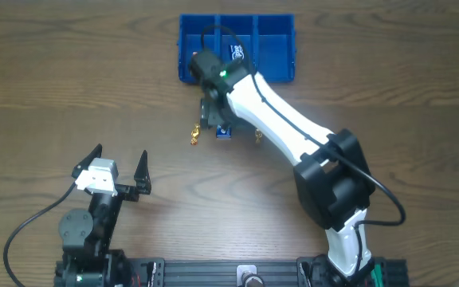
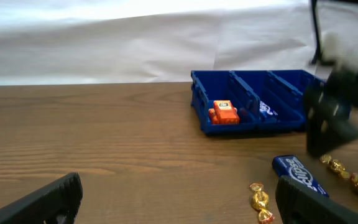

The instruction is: Sort Candies Into Trays

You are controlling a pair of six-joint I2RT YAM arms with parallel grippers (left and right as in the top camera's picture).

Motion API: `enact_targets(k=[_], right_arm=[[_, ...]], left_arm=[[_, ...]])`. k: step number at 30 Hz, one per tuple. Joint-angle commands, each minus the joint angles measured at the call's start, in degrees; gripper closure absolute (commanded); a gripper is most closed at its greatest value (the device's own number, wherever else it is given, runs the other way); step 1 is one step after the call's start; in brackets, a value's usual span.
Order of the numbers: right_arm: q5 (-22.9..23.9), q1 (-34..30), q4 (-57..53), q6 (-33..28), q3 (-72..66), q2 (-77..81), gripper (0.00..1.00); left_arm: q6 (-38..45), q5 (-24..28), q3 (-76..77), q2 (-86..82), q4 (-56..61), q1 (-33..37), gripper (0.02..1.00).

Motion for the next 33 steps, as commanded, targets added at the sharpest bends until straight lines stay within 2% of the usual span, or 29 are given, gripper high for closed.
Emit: enact_targets(k=[1, 10, 21, 23, 33], right_arm=[[-1.64, 1.86, 3.8, 3.32, -2.38, 1.51, 0.001], [-1.53, 1.81, 7.3, 4.15, -2.36, 6.86, 0.001], [2.05, -0.04, 9.29, 3.87, -2.36, 8.74, 0.005], [2.05, -0.17, 9.25, 3.85, -2.36, 8.74, 0.051], [2.03, -0.11, 9.44, 2.99, -2.38, 8.76, 0.496]], left_arm=[[0.81, 1.2, -1.2, -0.22, -1.75, -0.22, 0.02], [0.81, 1.22, -1.2, -0.22, -1.75, -0.22, 0.023], [0.81, 1.2, -1.2, -0.22, -1.75, -0.22, 0.02], [0.81, 1.22, -1.2, -0.22, -1.75, -0.22, 0.02], [0.81, 1.2, -1.2, -0.22, -1.75, -0.22, 0.02]])
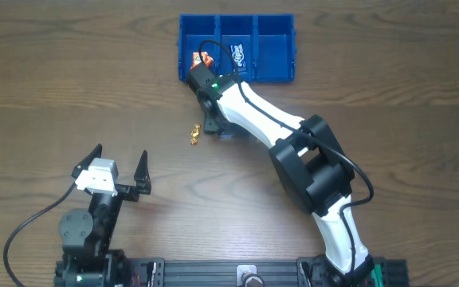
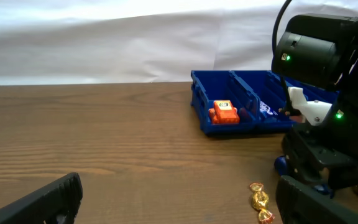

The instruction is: Sort Candies Into Trays

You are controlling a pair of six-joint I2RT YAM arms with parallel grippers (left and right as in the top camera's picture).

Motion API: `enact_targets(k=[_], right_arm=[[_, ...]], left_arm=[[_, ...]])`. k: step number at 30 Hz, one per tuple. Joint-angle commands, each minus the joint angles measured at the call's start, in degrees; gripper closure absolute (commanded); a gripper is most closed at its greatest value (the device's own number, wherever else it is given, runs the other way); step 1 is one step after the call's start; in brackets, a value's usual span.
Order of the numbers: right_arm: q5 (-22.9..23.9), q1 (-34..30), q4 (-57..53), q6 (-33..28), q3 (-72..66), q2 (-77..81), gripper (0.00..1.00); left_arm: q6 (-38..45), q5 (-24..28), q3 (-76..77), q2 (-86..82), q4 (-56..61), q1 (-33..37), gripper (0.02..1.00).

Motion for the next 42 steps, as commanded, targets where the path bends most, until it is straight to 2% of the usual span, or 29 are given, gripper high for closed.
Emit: enact_targets(k=[1, 2, 4, 10, 13, 14, 17, 19, 21, 24, 31, 42], right_arm=[[0.92, -0.13, 0.35, -0.44, -0.02, 0.79, 0.553], [0.92, -0.09, 0.48, -0.44, -0.02, 0.79, 0.623], [0.87, -0.09, 0.52, -0.44, -0.02, 0.79, 0.691], [0.92, -0.09, 0.5, -0.48, 0.07, 0.59, 0.746], [1.07, -0.17, -0.83, -3.06, 1.46, -2.86, 0.761], [1.92, -0.17, -1.57, -3.87, 2.4, -4.37, 0.77], [8.39, -0.24, -4.96, -4.72, 7.08, -9.6, 0.781], [12.17, -0.68, -6.56, -7.32, 11.72, -11.63, 0.781], [14.27, -1.9, -7.28, -10.58, 17.4, -11.69, 0.785], [15.41, -4.35, -1.97, -17.35, 20.44, -11.45, 0.805], [13.86, -9.35, 9.7, -23.5, 20.41, -6.43, 0.842], [9.68, -10.71, 14.23, -23.08, 20.41, 3.3, 0.851]], left_arm=[[0.81, 1.2, -1.2, -0.22, -1.75, -0.22, 0.02], [0.81, 1.2, -1.2, -0.22, -1.75, -0.22, 0.02], [0.81, 1.22, -1.2, -0.22, -1.75, -0.22, 0.02], [0.81, 1.2, -1.2, -0.22, -1.75, -0.22, 0.02], [0.81, 1.2, -1.2, -0.22, -1.75, -0.22, 0.02], [0.81, 1.2, -1.2, -0.22, -1.75, -0.22, 0.02], [0.81, 1.2, -1.2, -0.22, -1.75, -0.22, 0.02], [0.81, 1.2, -1.2, -0.22, -1.75, -0.22, 0.02], [0.81, 1.2, -1.2, -0.22, -1.75, -0.22, 0.02], [0.81, 1.2, -1.2, -0.22, -1.75, -0.22, 0.02], [0.81, 1.22, -1.2, -0.22, -1.75, -0.22, 0.023], [0.81, 1.22, -1.2, -0.22, -1.75, -0.22, 0.02]])
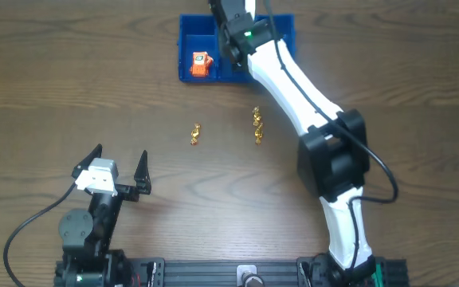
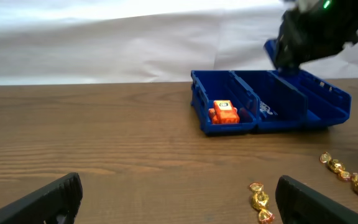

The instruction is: Sort Candies Into Trays

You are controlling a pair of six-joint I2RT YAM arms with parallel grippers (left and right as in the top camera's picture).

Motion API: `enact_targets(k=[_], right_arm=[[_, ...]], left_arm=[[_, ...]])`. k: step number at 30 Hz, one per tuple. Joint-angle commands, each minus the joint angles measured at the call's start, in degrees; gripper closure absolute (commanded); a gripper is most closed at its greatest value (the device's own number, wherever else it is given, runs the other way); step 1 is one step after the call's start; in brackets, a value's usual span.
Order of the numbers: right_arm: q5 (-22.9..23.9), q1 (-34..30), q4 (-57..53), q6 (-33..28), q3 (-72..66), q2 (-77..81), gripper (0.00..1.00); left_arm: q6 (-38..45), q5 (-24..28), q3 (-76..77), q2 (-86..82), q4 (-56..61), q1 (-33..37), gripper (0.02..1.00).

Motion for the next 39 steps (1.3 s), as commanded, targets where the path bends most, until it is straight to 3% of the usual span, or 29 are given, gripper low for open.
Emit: enact_targets(k=[1, 9, 10, 13, 14, 19, 24, 32, 35, 39], right_arm=[[-1.53, -0.57, 1.31, -0.42, 0.28, 1.6, 0.849], [-1.53, -0.57, 1.46, -0.42, 0.28, 2.47, 0.772], [-1.55, -0.57, 1.46, -0.44, 0.28, 2.47, 0.695], [-2.16, -0.57, 1.64, -0.44, 0.31, 2.45, 0.248], [-2.16, -0.57, 1.57, -0.44, 0.61, 2.36, 0.165], [-2.38, -0.57, -5.18, -0.44, 9.55, 1.84, 0.005], [-2.34, 2.25, -18.32, -0.09, 22.36, -1.14, 0.001], [-3.15, 11.89, -38.86, 13.16, 19.67, -2.36, 0.001], [-4.9, 15.23, -39.3, 16.74, 14.27, -2.34, 0.001], [-8.39, 18.69, -31.76, 17.46, 4.11, -2.27, 0.001]], left_arm=[[0.81, 1.2, -1.2, -0.22, -1.75, -0.22, 0.02], [0.81, 1.2, -1.2, -0.22, -1.75, -0.22, 0.023], [0.81, 1.2, -1.2, -0.22, -1.75, -0.22, 0.02], [0.81, 1.2, -1.2, -0.22, -1.75, -0.22, 0.02], [0.81, 1.22, -1.2, -0.22, -1.75, -0.22, 0.02], [0.81, 1.2, -1.2, -0.22, -1.75, -0.22, 0.023], [0.81, 1.2, -1.2, -0.22, -1.75, -0.22, 0.02], [0.81, 1.2, -1.2, -0.22, -1.75, -0.22, 0.02], [0.81, 1.2, -1.2, -0.22, -1.75, -0.22, 0.02], [0.81, 1.2, -1.2, -0.22, -1.75, -0.22, 0.023]])
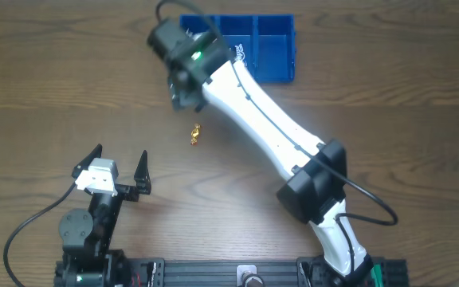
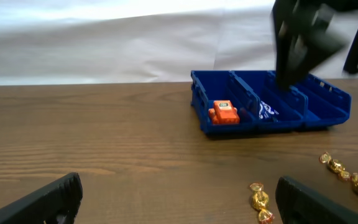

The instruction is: Sort Candies Into Trays

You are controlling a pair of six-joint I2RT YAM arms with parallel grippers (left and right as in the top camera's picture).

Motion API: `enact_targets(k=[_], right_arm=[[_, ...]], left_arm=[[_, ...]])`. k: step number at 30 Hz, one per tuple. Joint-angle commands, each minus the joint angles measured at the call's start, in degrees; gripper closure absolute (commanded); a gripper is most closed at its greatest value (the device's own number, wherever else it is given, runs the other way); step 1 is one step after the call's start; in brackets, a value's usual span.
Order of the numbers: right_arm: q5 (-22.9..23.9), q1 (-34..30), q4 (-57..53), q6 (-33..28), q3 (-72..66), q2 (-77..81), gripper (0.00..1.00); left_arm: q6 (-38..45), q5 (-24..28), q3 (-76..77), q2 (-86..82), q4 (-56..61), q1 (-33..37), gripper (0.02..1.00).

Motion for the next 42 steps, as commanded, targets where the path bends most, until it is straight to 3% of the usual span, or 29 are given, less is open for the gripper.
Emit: enact_targets(k=[1, 4, 8, 17, 28, 31, 33, 36, 42], right_arm=[[-4.35, 2.93, 7.67, 4.11, -10.75, 0.24, 0.001], [-7.43, 2.97, 14.4, 4.31, -16.13, 2.08, 0.001], [-7.39, 2.91, 18.47, 7.91, -17.14, 5.86, 0.012], [-5.81, 2.69, 18.51, 14.6, -17.14, 9.11, 0.027], [-5.86, 2.03, 18.29, 15.67, -17.16, 10.25, 0.075], [-5.84, 2.05, 18.73, 15.65, -17.16, 10.25, 0.167], [-5.86, 2.05, 18.73, 15.65, -17.16, 10.25, 0.323], [-5.84, 2.05, 18.93, 15.65, -17.16, 10.25, 0.476], [-5.84, 2.05, 19.82, 15.63, -17.16, 10.27, 0.503]], left_arm=[[0.81, 1.22, -1.2, -0.22, -1.75, -0.22, 0.023], [0.81, 1.22, -1.2, -0.22, -1.75, -0.22, 0.023], [0.81, 1.22, -1.2, -0.22, -1.75, -0.22, 0.02], [0.81, 1.22, -1.2, -0.22, -1.75, -0.22, 0.02], [0.81, 1.22, -1.2, -0.22, -1.75, -0.22, 0.02], [0.81, 1.22, -1.2, -0.22, -1.75, -0.22, 0.02], [0.81, 1.22, -1.2, -0.22, -1.75, -0.22, 0.02], [0.81, 1.2, -1.2, -0.22, -1.75, -0.22, 0.02], [0.81, 1.2, -1.2, -0.22, -1.75, -0.22, 0.02]])
